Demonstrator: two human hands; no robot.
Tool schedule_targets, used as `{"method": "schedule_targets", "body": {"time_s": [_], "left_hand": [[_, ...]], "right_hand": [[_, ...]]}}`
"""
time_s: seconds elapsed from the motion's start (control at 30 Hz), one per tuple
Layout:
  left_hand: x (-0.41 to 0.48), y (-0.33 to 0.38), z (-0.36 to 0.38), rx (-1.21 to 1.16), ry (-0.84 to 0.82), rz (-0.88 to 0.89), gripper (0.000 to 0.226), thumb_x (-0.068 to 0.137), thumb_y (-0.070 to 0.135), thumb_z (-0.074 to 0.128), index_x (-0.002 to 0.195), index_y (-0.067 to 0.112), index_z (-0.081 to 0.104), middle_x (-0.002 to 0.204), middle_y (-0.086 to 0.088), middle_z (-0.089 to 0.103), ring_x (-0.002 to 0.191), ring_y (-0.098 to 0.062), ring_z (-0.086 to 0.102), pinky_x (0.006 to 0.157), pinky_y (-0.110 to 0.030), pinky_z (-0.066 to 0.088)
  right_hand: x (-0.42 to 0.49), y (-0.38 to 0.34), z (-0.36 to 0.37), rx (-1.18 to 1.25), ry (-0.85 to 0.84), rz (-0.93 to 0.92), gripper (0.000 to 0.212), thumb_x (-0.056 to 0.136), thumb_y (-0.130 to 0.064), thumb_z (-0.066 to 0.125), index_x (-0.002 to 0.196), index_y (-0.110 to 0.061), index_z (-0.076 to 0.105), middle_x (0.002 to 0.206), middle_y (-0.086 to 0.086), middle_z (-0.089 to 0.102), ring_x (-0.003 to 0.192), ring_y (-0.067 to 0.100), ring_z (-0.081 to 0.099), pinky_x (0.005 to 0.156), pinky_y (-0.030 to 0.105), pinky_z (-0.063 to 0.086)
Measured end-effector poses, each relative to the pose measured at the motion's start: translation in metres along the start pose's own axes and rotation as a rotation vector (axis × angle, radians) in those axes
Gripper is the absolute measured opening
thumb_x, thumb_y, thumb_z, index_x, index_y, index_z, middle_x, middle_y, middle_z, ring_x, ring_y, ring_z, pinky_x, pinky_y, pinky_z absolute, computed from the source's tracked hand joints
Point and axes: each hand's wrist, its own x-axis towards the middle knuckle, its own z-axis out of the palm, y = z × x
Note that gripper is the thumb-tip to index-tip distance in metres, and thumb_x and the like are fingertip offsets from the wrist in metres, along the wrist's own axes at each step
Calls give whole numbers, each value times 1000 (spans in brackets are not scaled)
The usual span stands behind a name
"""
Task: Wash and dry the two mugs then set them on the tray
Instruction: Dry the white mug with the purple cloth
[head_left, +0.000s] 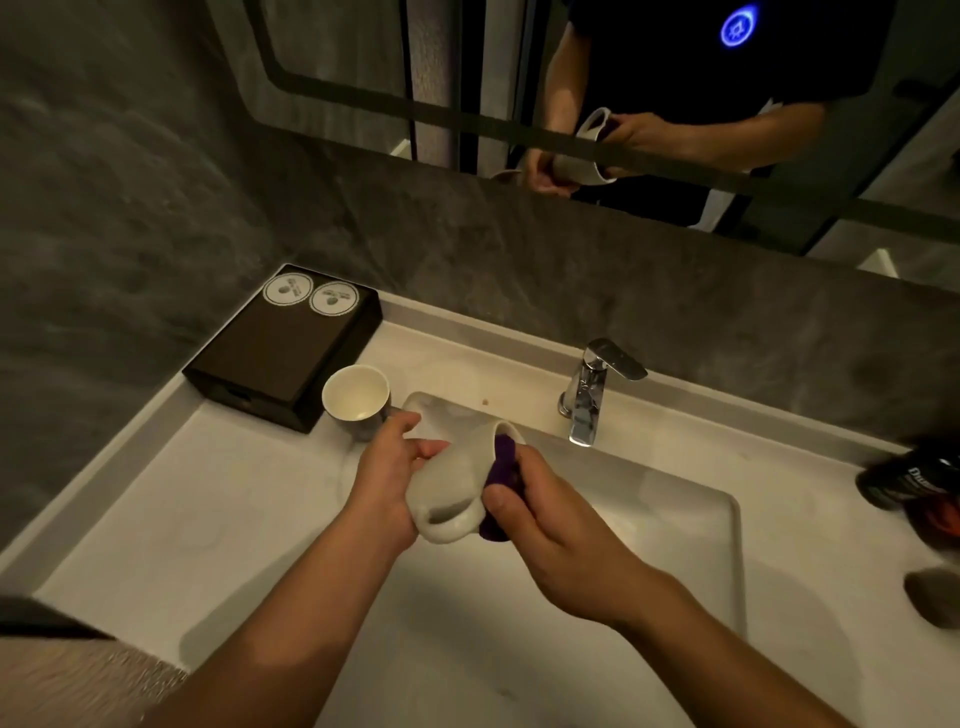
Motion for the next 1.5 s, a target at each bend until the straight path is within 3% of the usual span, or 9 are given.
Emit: {"method": "schedule_targets", "body": {"time_s": [0.17, 0.33, 0.53, 0.67, 0.87, 0.93, 1.13, 1.3, 1.5], "left_hand": [[-11, -17, 1, -66, -9, -106, 36, 93, 39, 60, 88, 4, 65, 65, -18, 71, 50, -32, 70, 58, -37, 58], [-28, -33, 6, 11, -9, -80, 22, 88, 29, 63, 91, 8, 67, 64, -15, 71, 48, -29, 68, 52, -32, 55], [-38, -42, 12, 99, 205, 298, 13, 87, 17, 66, 85, 5, 69, 78, -19, 66, 69, -32, 64, 59, -39, 48], [-42, -45, 6, 234, 367, 548, 24, 86, 22, 65, 68, 8, 57, 70, -11, 59, 69, -28, 55, 62, -41, 45], [-47, -53, -5, 358, 503, 993, 11, 85, 26, 63, 75, 26, 66, 80, 14, 70, 74, -2, 65, 57, -10, 48], [-46, -52, -8, 289, 509, 937, 11, 87, 25, 64, 77, 27, 67, 81, 13, 70, 80, -7, 67, 60, -16, 52], [-49, -28, -32, -255, 132, 123, 26, 85, 27, 75, 104, 10, 70, 87, -17, 76, 75, -33, 73, 62, -40, 60], [-51, -27, -39, -258, 196, 228, 11, 83, 19, 76, 88, 9, 73, 79, -14, 74, 74, -31, 71, 60, -39, 58], [-57, -31, -39, -114, 327, 664, 15, 89, 19, 72, 75, 17, 77, 77, 1, 75, 80, -23, 71, 59, -35, 58]], "right_hand": [[-13, 14, 4, 111, 25, -26, 23, 105, -41, 39, 127, -43, 42, 107, -25, 60, 96, 5, 62, 77, 17, 53], [-27, 24, 7, -192, -49, -89, 44, 101, -50, 36, 135, -24, 45, 115, -2, 60, 95, 18, 56, 84, 43, 54], [-27, 18, 9, -78, -56, -81, 39, 102, -51, 31, 123, -22, 48, 105, 0, 62, 91, 21, 58, 80, 47, 54], [-22, 7, 19, 152, 5, -7, 24, 107, -49, 32, 122, -45, 50, 109, -23, 63, 104, 7, 61, 85, 21, 53], [-7, -6, 30, 532, 102, 211, 22, 103, -47, 42, 103, -48, 64, 96, -28, 73, 98, -1, 69, 83, 20, 55], [-5, -14, 33, 437, 111, 165, 23, 99, -54, 40, 100, -57, 62, 95, -34, 69, 96, -7, 66, 79, 14, 54], [-16, -13, 53, 34, -95, -115, 29, 101, -54, 35, 127, -65, 26, 121, -16, 56, 115, 0, 53, 92, 16, 51], [-18, -18, 66, -69, -67, -184, 28, 102, -48, 40, 129, -44, 35, 121, -7, 55, 107, 10, 55, 89, 25, 53], [-8, -38, 70, 291, 105, 69, 25, 102, -54, 33, 119, -46, 50, 99, -44, 60, 98, -18, 56, 78, 1, 45]]}}
